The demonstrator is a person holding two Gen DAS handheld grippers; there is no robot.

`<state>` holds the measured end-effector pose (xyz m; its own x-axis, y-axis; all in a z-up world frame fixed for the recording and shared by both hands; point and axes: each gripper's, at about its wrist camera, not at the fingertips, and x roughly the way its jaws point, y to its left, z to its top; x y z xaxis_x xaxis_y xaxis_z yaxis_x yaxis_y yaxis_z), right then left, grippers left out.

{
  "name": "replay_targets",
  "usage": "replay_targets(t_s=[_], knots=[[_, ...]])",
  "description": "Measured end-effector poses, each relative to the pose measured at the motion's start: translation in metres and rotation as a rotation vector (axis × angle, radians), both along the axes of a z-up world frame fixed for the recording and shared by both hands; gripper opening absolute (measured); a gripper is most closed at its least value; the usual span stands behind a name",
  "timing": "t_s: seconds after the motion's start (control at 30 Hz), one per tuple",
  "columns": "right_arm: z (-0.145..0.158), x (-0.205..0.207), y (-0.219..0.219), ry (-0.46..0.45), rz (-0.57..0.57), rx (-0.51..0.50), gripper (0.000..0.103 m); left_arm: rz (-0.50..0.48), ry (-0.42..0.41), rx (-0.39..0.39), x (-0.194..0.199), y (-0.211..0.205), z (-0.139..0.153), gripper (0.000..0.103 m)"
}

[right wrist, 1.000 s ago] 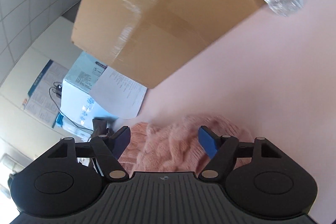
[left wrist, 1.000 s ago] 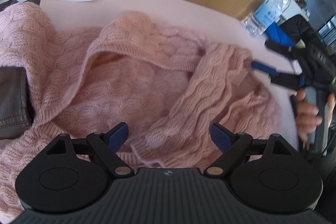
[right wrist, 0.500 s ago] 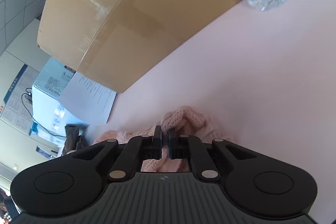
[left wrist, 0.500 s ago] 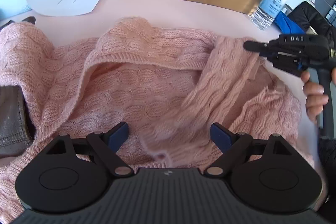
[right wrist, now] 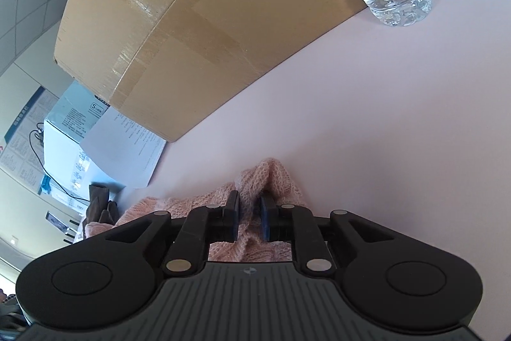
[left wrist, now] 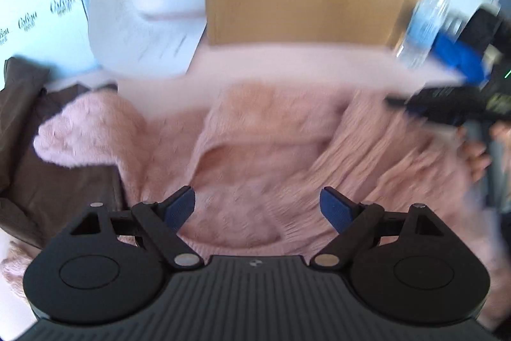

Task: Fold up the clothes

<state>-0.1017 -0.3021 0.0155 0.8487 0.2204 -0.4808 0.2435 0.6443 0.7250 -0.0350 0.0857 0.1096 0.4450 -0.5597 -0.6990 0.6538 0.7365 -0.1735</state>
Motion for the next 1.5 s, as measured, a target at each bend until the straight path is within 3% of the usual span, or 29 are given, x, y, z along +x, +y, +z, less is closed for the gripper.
replay_targets(t_s=[0.07,0.1,0.27,0.53,0.6,0.67,0.7,0.87,0.93,1.0,1.1,1.3,1.4,1.47,1.5], knots=[[0.0,0.0,0.001,-0.004,0.001,-0.006,0.013,-0.073,0.081,-0.128,0.002,-0.001,0.001,0.086],[0.0,-0.001,0.001,-0.007,0.001,-0.009,0.013,-0.101,0.128,-0.144,0.005,-0.008,-0.004,0.086],[0.0,-0.003,0.001,-0.018,0.004,-0.013,0.016,-0.045,0.288,-0.05,0.034,-0.035,-0.065,0.086],[0.0,-0.003,-0.005,-0.018,0.004,0.064,0.021,-0.048,0.222,-0.122,0.029,-0.003,-0.079,0.086],[0.004,-0.004,-0.005,-0.011,0.012,0.081,0.041,-0.045,0.216,-0.158,0.027,0.002,-0.081,0.086],[0.021,-0.013,0.005,-0.013,0.087,0.079,0.092,-0.049,0.2,-0.159,0.027,0.002,-0.082,0.086],[0.03,-0.019,0.012,-0.009,0.124,0.061,0.094,-0.053,0.189,-0.155,0.026,0.001,-0.082,0.087],[0.078,-0.073,0.05,-0.082,0.295,-0.153,0.096,-0.123,0.062,-0.055,0.006,-0.016,-0.082,0.103],[0.088,-0.099,0.062,-0.07,0.351,-0.259,0.096,-0.143,-0.013,0.016,-0.007,-0.027,-0.084,0.103],[0.088,-0.131,0.073,-0.034,0.408,-0.372,0.096,-0.149,-0.094,0.084,-0.02,-0.036,-0.087,0.103],[0.077,-0.171,0.081,0.021,0.449,-0.44,0.094,-0.136,-0.111,0.079,-0.022,-0.035,-0.089,0.103],[0.066,-0.235,0.075,-0.037,0.52,-0.296,0.078,-0.131,-0.121,0.077,-0.022,-0.036,-0.089,0.103],[0.066,-0.253,0.082,-0.04,0.525,-0.308,0.061,-0.131,-0.125,0.075,-0.023,-0.035,-0.09,0.103],[0.061,-0.258,0.087,-0.014,0.522,-0.31,0.044,-0.131,-0.127,0.074,-0.023,-0.034,-0.09,0.103],[0.059,-0.259,0.088,-0.001,0.519,-0.309,0.042,-0.131,-0.128,0.073,-0.024,-0.034,-0.09,0.103]])
